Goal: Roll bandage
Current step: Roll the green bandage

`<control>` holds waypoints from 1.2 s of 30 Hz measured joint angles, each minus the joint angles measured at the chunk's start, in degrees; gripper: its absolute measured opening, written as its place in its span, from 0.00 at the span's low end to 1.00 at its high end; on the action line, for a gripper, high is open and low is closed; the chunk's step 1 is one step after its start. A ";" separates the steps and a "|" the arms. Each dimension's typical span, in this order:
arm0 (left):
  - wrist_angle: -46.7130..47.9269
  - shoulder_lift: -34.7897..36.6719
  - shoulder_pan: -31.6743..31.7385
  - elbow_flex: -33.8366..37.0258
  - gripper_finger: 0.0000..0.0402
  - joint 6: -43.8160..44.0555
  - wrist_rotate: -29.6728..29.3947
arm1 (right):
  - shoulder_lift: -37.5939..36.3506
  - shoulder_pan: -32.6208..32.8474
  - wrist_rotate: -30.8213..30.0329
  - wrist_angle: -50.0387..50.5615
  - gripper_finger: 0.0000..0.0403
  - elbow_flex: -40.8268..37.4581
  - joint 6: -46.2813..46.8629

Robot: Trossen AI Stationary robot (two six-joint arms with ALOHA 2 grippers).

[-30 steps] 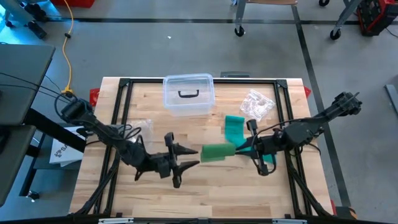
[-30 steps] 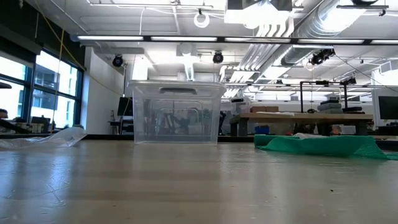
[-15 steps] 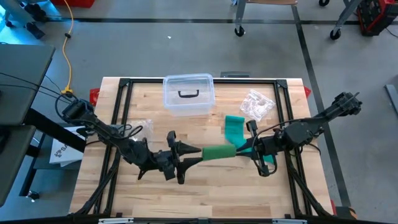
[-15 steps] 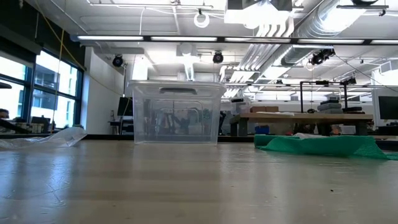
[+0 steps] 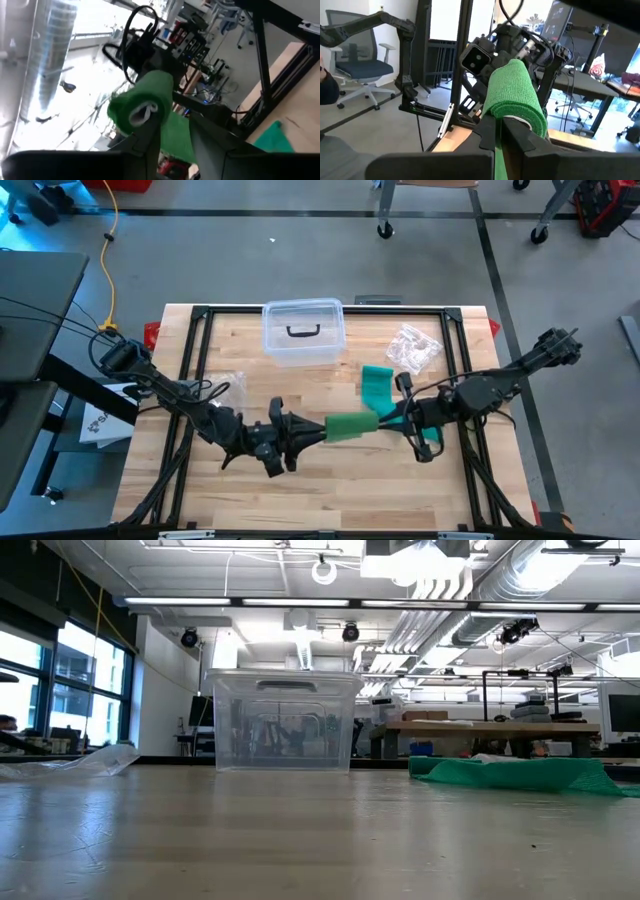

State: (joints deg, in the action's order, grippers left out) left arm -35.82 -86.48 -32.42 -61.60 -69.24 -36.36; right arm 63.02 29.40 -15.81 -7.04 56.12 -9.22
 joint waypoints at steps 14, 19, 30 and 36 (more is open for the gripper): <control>-1.35 0.03 1.59 0.00 0.24 -3.40 -0.61 | 0.00 -1.05 -0.02 0.07 0.00 0.00 0.84; -1.75 0.03 1.88 -0.02 0.24 -5.54 -3.21 | 0.02 -1.05 1.38 -0.03 0.00 0.00 0.86; -2.13 -1.93 3.50 -0.02 0.24 -16.59 1.05 | -0.07 -1.20 3.45 0.26 0.00 0.02 1.82; -3.67 -2.90 2.60 -0.02 0.24 -17.62 -0.34 | -0.07 -1.24 4.92 0.43 0.00 0.02 1.80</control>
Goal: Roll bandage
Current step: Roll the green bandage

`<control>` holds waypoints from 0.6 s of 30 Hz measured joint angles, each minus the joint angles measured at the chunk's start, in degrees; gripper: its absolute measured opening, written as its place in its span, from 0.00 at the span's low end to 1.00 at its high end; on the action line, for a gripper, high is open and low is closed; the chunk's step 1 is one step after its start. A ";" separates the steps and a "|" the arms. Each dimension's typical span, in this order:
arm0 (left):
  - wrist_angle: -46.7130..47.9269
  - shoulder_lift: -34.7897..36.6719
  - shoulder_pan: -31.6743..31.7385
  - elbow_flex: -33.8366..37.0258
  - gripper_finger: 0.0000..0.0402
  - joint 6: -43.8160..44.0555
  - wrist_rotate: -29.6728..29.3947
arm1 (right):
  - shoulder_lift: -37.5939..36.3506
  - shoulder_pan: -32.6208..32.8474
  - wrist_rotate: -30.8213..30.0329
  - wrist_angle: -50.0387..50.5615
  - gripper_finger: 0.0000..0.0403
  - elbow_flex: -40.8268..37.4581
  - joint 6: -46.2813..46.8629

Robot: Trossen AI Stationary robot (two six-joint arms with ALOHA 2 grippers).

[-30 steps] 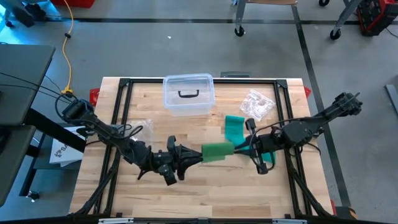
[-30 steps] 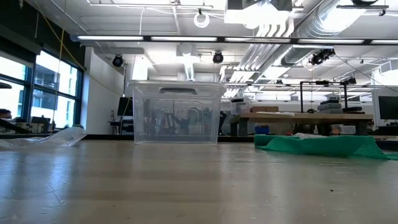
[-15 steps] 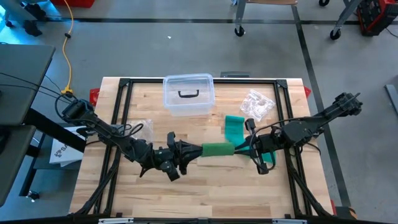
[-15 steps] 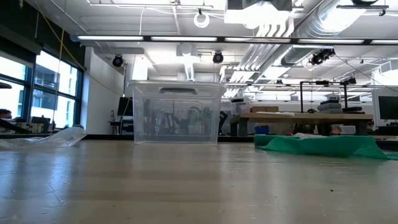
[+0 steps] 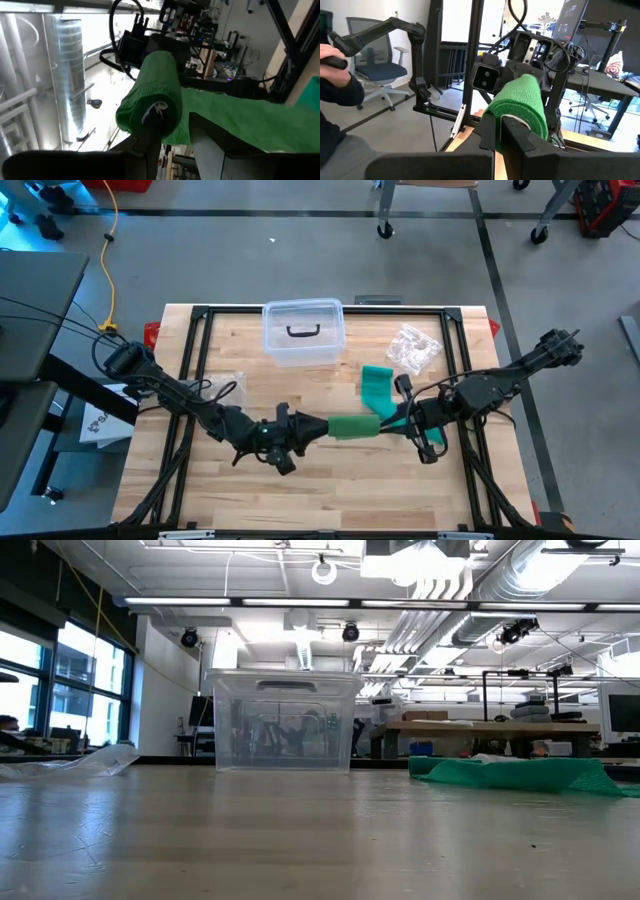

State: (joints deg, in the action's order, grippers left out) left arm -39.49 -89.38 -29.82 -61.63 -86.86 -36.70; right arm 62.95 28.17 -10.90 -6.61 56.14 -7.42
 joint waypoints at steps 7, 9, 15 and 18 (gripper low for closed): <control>-1.02 -0.15 -1.84 0.00 0.24 -1.36 -2.06 | 0.11 -0.07 0.29 0.07 0.00 0.00 0.52; -1.14 -0.15 -1.57 0.00 0.24 -1.85 -1.09 | 0.11 -0.07 0.44 0.01 0.00 0.00 0.37; -3.62 -0.11 -0.24 0.00 0.24 -2.99 -1.37 | 0.07 -0.07 0.34 -0.42 0.00 0.04 0.04; -3.74 -0.11 -0.18 0.00 0.24 -3.76 -1.35 | 0.07 -0.07 0.33 -0.42 0.00 0.04 -0.05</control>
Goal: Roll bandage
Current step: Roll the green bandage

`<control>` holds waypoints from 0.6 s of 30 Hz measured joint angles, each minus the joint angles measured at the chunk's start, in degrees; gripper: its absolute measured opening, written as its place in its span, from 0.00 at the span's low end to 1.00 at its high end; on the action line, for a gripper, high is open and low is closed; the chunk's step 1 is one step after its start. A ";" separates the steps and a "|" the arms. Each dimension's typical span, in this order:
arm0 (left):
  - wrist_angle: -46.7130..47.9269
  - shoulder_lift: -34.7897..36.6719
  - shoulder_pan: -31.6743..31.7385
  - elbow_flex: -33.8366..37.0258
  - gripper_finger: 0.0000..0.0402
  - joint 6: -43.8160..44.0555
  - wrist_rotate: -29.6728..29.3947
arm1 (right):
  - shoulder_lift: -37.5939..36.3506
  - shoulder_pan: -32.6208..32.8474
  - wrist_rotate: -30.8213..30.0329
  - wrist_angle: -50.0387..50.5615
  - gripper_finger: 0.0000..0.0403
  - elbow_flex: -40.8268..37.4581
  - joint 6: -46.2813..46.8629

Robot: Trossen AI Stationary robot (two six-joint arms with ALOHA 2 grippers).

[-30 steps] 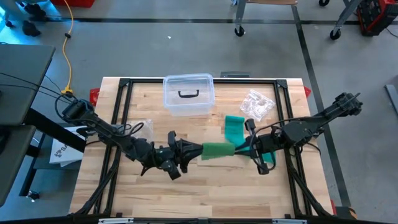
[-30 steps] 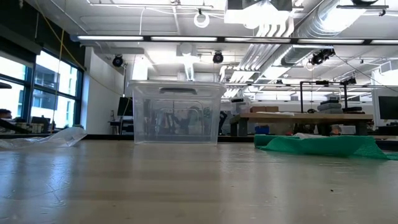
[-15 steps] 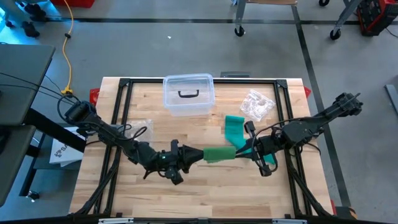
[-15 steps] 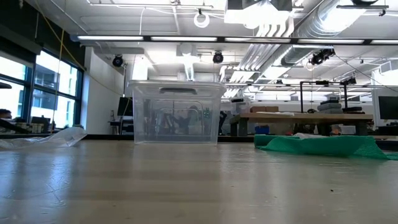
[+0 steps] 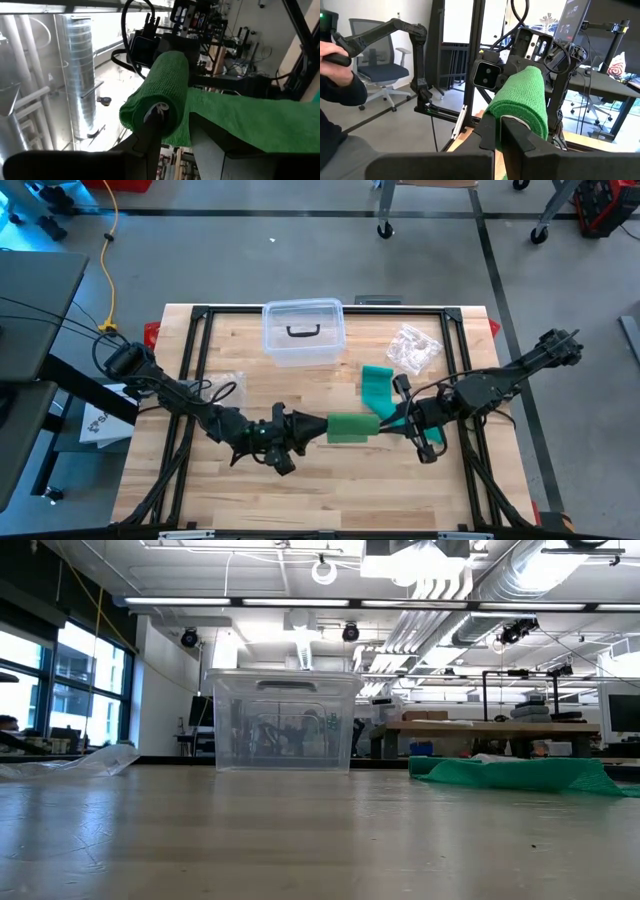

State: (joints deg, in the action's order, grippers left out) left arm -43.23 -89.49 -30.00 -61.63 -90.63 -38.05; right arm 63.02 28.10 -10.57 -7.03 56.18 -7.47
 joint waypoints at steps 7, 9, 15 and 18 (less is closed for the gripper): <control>-0.42 0.00 0.77 0.00 0.24 -2.23 -2.07 | 0.00 -0.02 -0.24 0.31 0.00 0.00 0.13; -0.28 0.00 0.77 0.00 0.24 -2.94 -3.30 | 0.00 -0.04 -0.31 0.38 0.00 0.00 0.13; 0.05 0.00 0.50 0.00 0.24 -3.03 -4.85 | -0.05 -0.03 -0.28 1.17 0.00 0.00 0.03; 0.22 0.00 -0.10 0.00 0.24 -2.55 -4.44 | -0.57 -0.03 0.32 1.82 0.00 0.00 1.65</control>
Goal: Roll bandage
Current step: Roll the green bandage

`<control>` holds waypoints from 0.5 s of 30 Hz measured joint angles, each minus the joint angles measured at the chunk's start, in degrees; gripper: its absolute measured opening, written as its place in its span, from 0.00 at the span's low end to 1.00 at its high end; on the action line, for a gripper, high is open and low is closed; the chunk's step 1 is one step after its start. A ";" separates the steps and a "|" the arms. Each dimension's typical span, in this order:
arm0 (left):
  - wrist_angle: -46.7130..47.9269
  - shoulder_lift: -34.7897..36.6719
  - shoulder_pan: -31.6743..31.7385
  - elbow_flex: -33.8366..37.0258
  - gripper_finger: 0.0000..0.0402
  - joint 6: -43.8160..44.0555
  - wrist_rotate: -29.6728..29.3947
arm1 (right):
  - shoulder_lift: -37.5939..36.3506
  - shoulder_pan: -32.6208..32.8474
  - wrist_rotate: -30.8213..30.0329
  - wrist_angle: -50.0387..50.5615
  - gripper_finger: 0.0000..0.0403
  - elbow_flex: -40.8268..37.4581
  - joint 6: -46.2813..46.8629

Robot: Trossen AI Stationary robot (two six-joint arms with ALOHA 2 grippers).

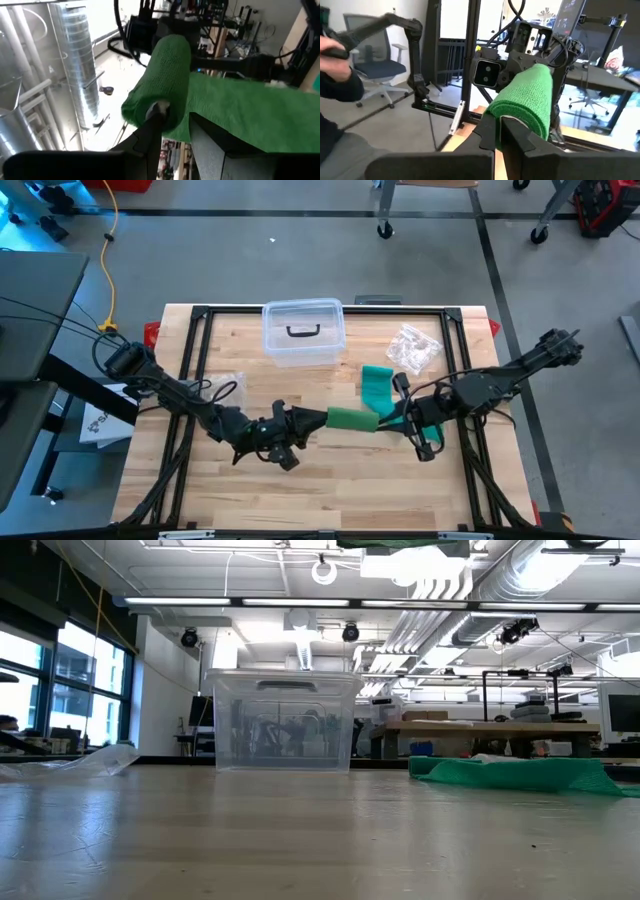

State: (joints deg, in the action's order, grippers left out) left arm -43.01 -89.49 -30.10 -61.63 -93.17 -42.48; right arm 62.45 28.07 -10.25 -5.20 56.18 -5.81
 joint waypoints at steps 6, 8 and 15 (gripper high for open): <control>1.18 0.00 -0.94 0.00 0.24 1.58 1.87 | -2.47 -2.15 11.35 1.30 0.00 0.00 4.60; 1.12 0.00 -1.27 0.00 0.24 1.62 2.63 | -2.97 -3.01 11.47 1.53 0.00 0.00 5.41; 1.16 0.00 -1.71 0.00 0.24 5.06 5.99 | -2.82 -6.34 15.49 2.42 0.00 0.00 5.91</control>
State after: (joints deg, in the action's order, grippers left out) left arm -41.85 -89.49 -31.81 -61.63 -88.12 -36.49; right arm 59.64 21.73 5.23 -2.78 56.18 0.10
